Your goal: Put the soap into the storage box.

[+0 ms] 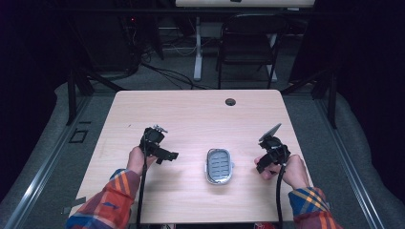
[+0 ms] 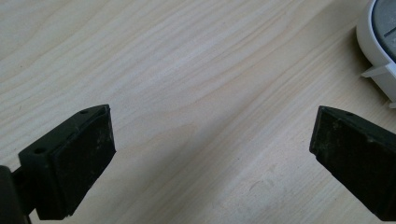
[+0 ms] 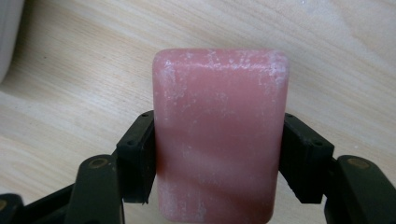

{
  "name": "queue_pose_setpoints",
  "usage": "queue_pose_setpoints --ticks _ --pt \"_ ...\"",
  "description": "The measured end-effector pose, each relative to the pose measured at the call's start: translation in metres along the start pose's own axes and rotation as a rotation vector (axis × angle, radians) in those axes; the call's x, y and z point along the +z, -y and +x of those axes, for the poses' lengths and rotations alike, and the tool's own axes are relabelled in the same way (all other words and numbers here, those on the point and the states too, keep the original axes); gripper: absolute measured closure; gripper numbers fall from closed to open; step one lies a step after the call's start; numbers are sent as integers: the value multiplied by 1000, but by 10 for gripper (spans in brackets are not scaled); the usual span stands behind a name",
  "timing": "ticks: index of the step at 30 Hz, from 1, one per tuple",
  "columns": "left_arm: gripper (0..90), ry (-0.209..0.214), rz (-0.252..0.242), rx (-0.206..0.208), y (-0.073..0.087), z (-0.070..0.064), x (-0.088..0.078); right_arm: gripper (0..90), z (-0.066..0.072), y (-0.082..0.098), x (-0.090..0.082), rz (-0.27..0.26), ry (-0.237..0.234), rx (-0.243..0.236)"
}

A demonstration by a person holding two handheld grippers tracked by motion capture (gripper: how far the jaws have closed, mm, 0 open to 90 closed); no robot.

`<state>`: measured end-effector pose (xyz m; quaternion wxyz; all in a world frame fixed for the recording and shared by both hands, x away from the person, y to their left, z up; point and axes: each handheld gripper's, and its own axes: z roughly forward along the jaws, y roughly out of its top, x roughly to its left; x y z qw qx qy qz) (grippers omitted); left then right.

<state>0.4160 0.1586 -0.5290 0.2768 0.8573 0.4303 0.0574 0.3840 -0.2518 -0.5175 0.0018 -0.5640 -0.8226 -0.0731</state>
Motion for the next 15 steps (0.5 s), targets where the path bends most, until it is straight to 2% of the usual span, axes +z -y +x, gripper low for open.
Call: queue_pose_setpoints --ticks 5,7,8,10,13,15 --pt "1 0 -3 -3 0 0 -1 366 8 -1 -10 -17 4 -21" --pt "1 -1 -3 -1 0 0 -1 366 8 -1 -12 -8 3 -31" --pt "1 0 0 2 -1 0 0 366 9 -2 -16 -26 6 -30" --pt "1 0 -3 3 -1 0 0 366 9 -3 -19 -21 6 -41" --pt "1 0 -2 0 0 0 0 367 11 -6 -27 -47 -7 -35" --pt "1 -1 -4 1 -1 0 -1 366 12 -7 -29 -43 3 -46"
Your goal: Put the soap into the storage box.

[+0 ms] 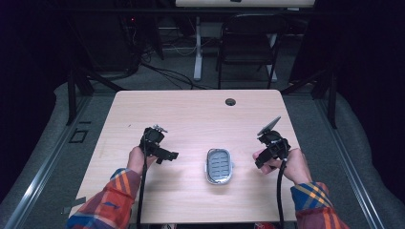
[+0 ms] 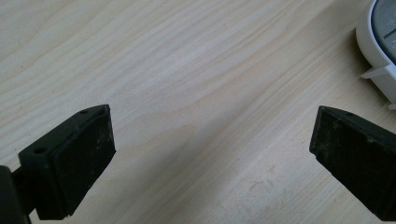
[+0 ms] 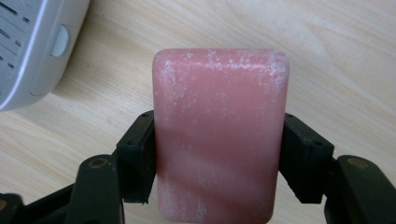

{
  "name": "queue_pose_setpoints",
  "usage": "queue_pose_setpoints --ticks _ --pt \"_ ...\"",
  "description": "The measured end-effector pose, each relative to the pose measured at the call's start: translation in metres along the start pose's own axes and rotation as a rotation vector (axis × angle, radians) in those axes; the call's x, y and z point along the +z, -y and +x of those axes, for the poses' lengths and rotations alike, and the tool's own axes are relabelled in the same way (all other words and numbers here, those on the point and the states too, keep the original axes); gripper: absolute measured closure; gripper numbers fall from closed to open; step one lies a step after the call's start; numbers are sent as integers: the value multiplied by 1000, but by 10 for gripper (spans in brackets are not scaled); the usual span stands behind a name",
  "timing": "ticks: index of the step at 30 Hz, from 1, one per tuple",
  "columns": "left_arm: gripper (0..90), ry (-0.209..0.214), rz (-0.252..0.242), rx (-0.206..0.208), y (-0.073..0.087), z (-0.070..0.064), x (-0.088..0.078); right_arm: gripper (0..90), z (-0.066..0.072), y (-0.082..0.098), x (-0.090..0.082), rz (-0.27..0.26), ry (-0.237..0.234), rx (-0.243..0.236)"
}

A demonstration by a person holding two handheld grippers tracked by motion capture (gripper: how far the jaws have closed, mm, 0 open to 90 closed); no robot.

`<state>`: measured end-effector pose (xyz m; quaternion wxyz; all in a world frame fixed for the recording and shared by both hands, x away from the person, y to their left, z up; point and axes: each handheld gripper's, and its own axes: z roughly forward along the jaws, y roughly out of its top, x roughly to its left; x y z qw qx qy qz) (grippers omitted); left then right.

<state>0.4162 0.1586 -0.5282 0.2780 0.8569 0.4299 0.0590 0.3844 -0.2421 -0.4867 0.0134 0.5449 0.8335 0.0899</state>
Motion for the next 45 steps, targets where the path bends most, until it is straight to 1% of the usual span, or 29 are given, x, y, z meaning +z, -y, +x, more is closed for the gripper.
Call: queue_pose_setpoints --ticks 2,5,7,8,11,12,15,17,18,20,21,23,24,25,26,28,30,31,32,33,35,36,37,39,40,41,45 --pt "0 3 1 1 0 0 1 367 1 -2 -4 -2 -1 -4" --pt "0 4 -2 2 0 -1 1 367 4 -6 -10 -1 1 -22" --pt "0 3 -2 3 0 0 1 366 5 -7 -11 -4 4 -22" --pt "0 4 -1 1 0 0 0 367 7 -9 -14 1 3 -34" --pt "0 8 -4 1 0 0 0 367 9 -11 -15 0 -2 -43" --pt "0 8 -4 5 0 -1 0 366 11 -14 -17 0 6 -47" --pt "0 7 -3 3 0 -1 0 367 12 -17 -20 1 5 -59" --pt "0 5 0 0 0 -1 0 366 14 -18 -21 -2 6 -57" --pt "0 4 1 -1 0 0 0 367 16 -21 -24 17 9 -80" --pt "0 2 1 0 0 0 0 367 16 -22 -25 21 11 -87" --pt "0 3 1 -1 0 -1 0 367 19 -23 -27 2 13 -82" --pt "0 7 -1 -5 1 -1 0 367 20 -24 -28 7 14 -84" --pt "0 11 -2 2 1 0 -1 367 21 -27 -31 18 23 -95" --pt "0 11 -2 2 1 0 -1 367 21 -27 -31 18 23 -95" --pt "0 11 -10 -5 1 0 -1 367 23 -27 -31 3 20 -91" --pt "0 10 -9 -7 1 0 -1 367 25 -30 -34 16 22 -114" --pt "0 10 -6 -7 1 0 0 367 28 -31 -34 6 26 -114" --pt "0 9 -5 -4 1 0 0 367 30 -32 -35 17 21 -128" --pt "0 8 -6 -5 1 0 0 367 31 -32 -34 0 21 -120" --pt "0 8 -6 -4 1 -1 0 366 32 -33 -35 15 21 -135" --pt "0 10 -6 -2 1 -1 0 367 37 -35 -37 17 18 -138" --pt "0 10 -5 -1 2 0 0 367 38 -36 -37 22 19 -151" --pt "0 10 -5 -1 2 0 0 367 38 -36 -37 22 19 -151" --pt "0 10 -6 -2 2 1 0 367 41 -38 -37 16 16 -155" --pt "1 11 -6 -2 2 1 0 367 45 -39 -35 -12 6 -139" --pt "1 11 -7 -2 2 1 0 367 46 -42 -38 26 15 -171" --pt "1 13 -6 0 1 0 0 367 51 -45 -37 30 13 -185"
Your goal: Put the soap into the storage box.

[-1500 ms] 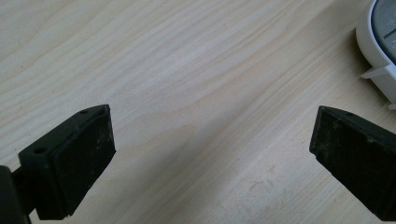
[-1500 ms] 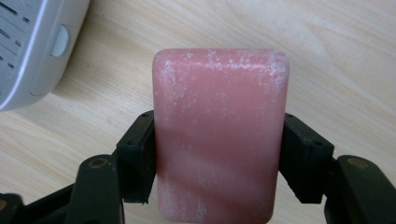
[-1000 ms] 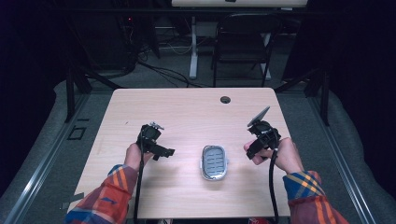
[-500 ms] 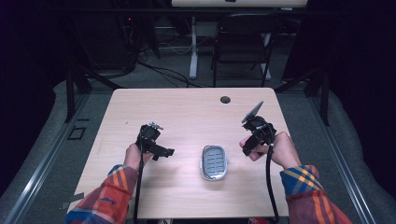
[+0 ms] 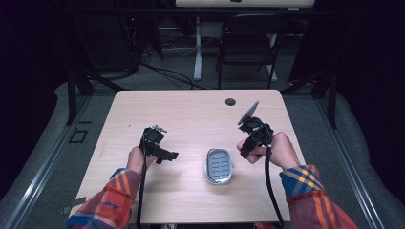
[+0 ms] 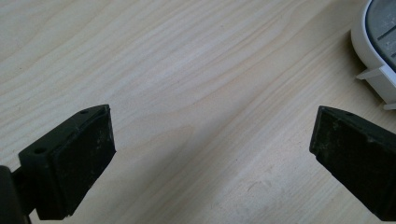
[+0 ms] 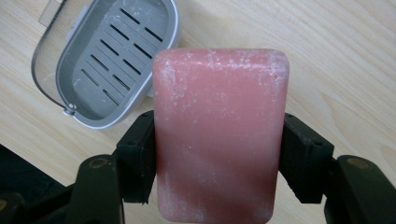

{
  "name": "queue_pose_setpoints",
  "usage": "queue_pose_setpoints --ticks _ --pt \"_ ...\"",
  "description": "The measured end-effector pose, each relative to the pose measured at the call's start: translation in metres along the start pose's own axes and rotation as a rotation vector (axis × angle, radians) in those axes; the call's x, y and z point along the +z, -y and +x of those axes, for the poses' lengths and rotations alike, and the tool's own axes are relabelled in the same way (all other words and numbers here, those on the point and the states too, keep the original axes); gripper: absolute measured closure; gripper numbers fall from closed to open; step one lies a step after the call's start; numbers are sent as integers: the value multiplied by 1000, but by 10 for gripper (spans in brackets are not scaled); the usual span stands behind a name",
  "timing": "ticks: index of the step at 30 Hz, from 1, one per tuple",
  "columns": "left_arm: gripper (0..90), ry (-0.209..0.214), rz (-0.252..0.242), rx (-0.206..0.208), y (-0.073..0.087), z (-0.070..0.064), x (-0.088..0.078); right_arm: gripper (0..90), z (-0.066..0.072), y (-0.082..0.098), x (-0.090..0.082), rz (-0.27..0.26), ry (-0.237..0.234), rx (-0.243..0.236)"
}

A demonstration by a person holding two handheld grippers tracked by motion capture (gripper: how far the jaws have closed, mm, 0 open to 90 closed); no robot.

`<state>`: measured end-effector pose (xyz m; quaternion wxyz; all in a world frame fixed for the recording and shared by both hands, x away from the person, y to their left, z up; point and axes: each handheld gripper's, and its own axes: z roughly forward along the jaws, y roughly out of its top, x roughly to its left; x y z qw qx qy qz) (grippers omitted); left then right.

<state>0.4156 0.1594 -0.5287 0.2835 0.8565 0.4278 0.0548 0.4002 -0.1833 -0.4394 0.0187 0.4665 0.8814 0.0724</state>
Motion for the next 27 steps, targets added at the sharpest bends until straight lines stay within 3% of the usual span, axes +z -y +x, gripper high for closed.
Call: queue_pose_setpoints --ticks 9,10,11,27 --pt "1 2 -1 -1 0 0 1 367 10 -9 -1 18 -6 -34" --pt "0 6 -1 2 -1 0 1 367 11 -9 0 -2 -11 -30" --pt "0 6 -1 2 -1 0 1 367 11 -11 -1 20 -12 -42" --pt "0 2 -6 0 -1 0 -1 366 30 -24 11 68 -12 -78"
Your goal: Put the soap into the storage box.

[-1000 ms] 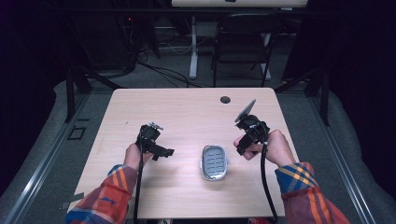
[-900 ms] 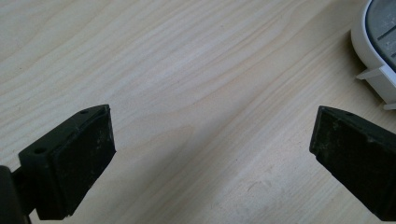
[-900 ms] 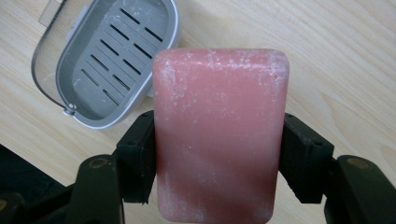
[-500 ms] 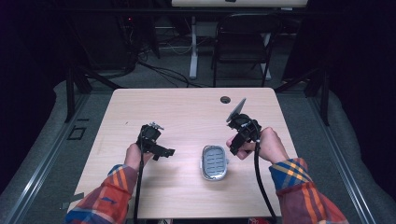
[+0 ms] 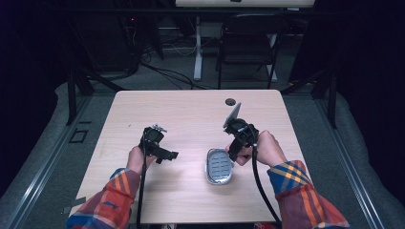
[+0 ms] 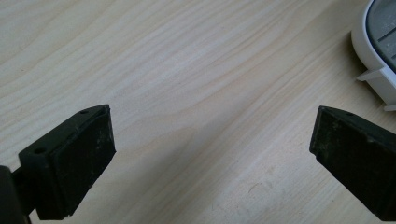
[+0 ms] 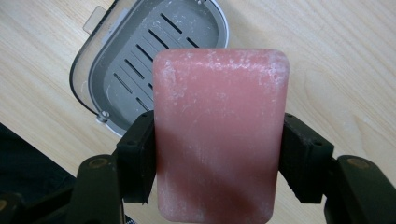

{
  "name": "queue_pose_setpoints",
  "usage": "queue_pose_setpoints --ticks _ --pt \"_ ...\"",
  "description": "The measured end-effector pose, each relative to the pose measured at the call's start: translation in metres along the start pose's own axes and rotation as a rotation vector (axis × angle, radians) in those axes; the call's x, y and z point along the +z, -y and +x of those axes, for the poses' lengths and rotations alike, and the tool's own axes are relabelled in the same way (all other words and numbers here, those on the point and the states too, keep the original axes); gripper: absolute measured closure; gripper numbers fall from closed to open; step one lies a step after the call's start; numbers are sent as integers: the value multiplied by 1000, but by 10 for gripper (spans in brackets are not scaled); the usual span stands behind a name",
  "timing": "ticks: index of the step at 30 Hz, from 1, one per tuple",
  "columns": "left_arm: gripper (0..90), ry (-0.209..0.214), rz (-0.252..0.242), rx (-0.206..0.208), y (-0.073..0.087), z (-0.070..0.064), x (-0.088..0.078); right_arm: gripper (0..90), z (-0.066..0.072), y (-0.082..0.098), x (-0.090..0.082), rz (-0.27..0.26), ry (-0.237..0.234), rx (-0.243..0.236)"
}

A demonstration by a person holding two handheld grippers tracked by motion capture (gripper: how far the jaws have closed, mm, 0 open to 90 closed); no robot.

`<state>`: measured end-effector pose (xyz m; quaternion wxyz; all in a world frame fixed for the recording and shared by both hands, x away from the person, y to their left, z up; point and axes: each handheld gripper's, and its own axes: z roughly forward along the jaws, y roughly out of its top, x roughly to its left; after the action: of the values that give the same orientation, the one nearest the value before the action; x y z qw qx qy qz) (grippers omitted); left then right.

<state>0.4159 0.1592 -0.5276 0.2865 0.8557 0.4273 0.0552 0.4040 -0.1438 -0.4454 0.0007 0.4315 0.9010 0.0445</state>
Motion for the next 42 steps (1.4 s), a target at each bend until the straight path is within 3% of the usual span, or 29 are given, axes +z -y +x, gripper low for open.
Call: queue_pose_setpoints --ticks 21,32,33,36,42 --pt "0 2 3 1 0 0 1 366 12 -20 15 18 -7 -9" --pt "1 5 -1 5 0 1 -1 366 25 -33 28 69 13 -23" --pt "0 5 -3 5 0 1 0 366 26 -33 31 56 17 -14" --pt "1 7 -1 3 0 1 0 366 29 -38 35 94 37 -20" --pt "0 6 -2 7 0 0 -1 366 32 -41 43 113 50 -15"
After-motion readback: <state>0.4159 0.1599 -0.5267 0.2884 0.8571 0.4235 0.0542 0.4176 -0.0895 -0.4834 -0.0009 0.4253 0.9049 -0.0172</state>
